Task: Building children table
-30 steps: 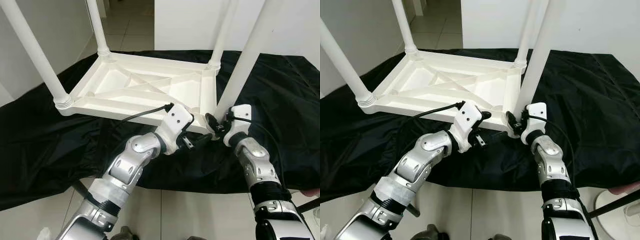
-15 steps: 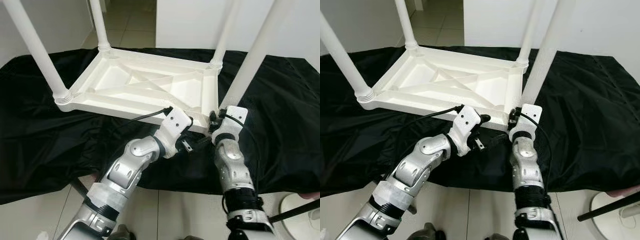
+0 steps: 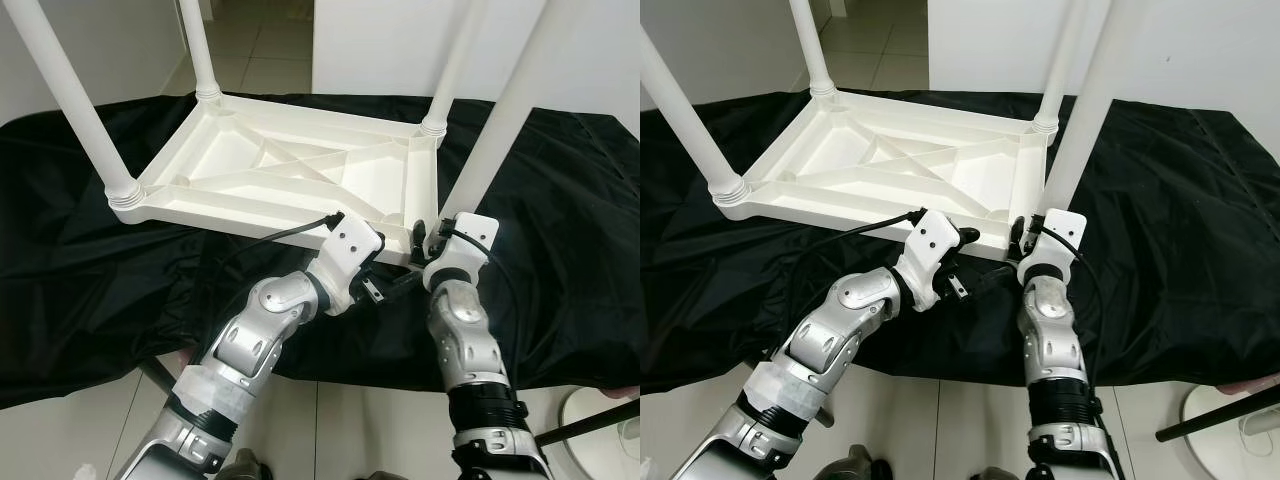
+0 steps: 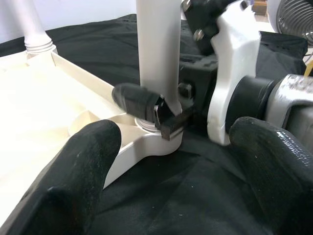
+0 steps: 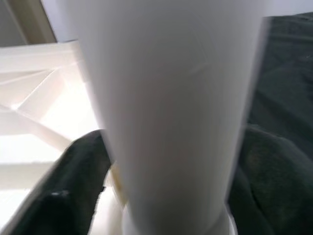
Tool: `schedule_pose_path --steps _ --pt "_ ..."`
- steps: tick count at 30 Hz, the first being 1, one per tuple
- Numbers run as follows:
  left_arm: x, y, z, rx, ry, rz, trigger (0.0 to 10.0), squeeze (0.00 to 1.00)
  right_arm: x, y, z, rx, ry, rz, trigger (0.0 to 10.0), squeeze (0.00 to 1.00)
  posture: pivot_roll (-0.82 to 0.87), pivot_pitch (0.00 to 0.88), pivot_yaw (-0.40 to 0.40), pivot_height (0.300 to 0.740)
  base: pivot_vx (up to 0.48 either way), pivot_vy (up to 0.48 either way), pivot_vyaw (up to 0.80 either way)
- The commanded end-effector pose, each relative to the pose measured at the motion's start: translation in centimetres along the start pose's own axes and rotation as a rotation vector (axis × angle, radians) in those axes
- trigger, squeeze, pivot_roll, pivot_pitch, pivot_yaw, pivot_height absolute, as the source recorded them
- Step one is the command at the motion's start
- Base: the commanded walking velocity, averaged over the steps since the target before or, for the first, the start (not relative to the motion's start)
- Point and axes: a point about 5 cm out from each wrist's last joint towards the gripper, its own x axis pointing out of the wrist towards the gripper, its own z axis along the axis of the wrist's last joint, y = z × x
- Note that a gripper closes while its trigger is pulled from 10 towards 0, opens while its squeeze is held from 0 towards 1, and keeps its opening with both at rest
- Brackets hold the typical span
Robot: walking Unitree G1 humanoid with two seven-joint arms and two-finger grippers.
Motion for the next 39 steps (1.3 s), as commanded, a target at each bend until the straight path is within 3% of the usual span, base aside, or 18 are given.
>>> schedule_pose_path --steps 1,5,6,11,13,14,17,26,27,28,31,32,36,37,38,39 --pt "-0.2 -0.1 0.0 0.006 0.006 0.005 10.0 0.00 -0.1 -0.5 0.2 -0.005 -0.007 0.062 10.0 1.00 0.01 0.000 -0.008 0.740 0.000 0.000 0.00" --pt "-0.2 -0.1 -0.1 0.005 0.006 0.004 10.0 0.00 0.1 -1.1 0.2 -0.042 -0.002 0.130 10.0 1.00 0.01 0.000 -0.007 0.740 0.000 0.000 0.00" --pt "-0.2 -0.1 -0.1 0.005 0.007 0.003 10.0 0.00 0.3 -1.7 0.4 -0.058 0.005 0.164 10.0 0.00 0.01 0.000 -0.006 0.740 0.000 0.000 0.00" --pt "-0.2 -0.2 -0.1 0.004 0.009 0.000 10.0 0.00 0.8 -2.6 0.7 -0.130 0.009 0.259 10.0 0.00 0.01 0.000 -0.004 0.740 0.000 0.000 0.00" --pt "-0.3 -0.3 -0.1 0.002 0.009 -0.001 10.0 0.00 1.0 -2.8 0.7 -0.201 0.018 0.401 10.0 0.00 0.01 0.000 -0.006 0.740 0.000 0.000 0.00" --pt "-0.3 -0.3 -0.1 0.002 0.009 -0.001 10.0 0.00 1.0 -2.8 0.7 -0.201 0.018 0.401 10.0 0.00 0.01 0.000 -0.006 0.740 0.000 0.000 0.00" --pt "-0.3 -0.3 -0.1 0.002 0.010 -0.001 10.0 0.00 1.3 -2.8 0.5 -0.260 0.052 0.554 10.0 0.00 0.02 0.000 -0.002 0.740 0.000 0.000 0.00" --pt "-0.3 -0.3 -0.1 0.001 0.010 -0.001 10.0 0.00 1.9 -2.8 0.4 -0.317 0.082 0.663 10.0 0.00 0.02 0.000 0.002 0.740 0.000 0.000 0.00" --pt "-0.3 -0.3 -0.1 0.001 0.010 -0.001 10.0 0.00 1.9 -2.8 0.3 -0.325 0.096 0.699 9.1 0.00 0.02 0.000 0.002 0.740 0.000 0.000 0.00" --pt "-0.3 -0.3 0.0 0.000 0.010 -0.001 10.0 0.00 2.1 -2.9 0.2 -0.334 0.120 0.725 6.3 0.00 0.02 0.000 0.002 0.740 0.000 0.000 0.00" --pt "-0.3 -0.3 0.0 -0.001 0.011 -0.001 10.0 0.00 2.3 -3.0 0.1 -0.340 0.136 0.740 6.3 0.00 0.02 0.000 0.002 0.740 0.000 0.000 0.00" --pt "-0.4 -0.3 0.0 -0.001 0.011 0.000 10.0 0.00 2.5 -3.2 0.0 -0.349 0.151 0.750 7.7 0.00 0.02 0.000 0.000 0.740 0.000 0.000 0.00" --pt "-0.4 -0.3 -0.1 -0.003 0.012 0.002 10.0 0.00 2.7 -3.4 -0.3 -0.363 0.175 0.758 7.6 0.00 0.02 0.000 0.000 0.740 0.000 0.000 0.00" --pt "-0.4 -0.3 0.0 -0.004 0.013 0.005 10.0 0.00 2.9 -3.4 -0.5 -0.356 0.185 0.767 3.6 0.00 0.03 0.000 -0.001 0.740 0.000 0.000 0.00" --pt "-0.4 -0.3 0.0 -0.004 0.013 0.005 10.0 0.00 2.9 -3.4 -0.5 -0.356 0.185 0.767 3.6 0.00 0.03 0.000 -0.001 0.740 0.000 0.000 0.00" --pt "-0.4 -0.3 0.0 -0.004 0.013 0.007 10.0 0.00 3.0 -3.4 -0.6 -0.351 0.191 0.771 1.9 0.00 0.03 0.000 -0.002 0.740 0.000 0.000 0.00"
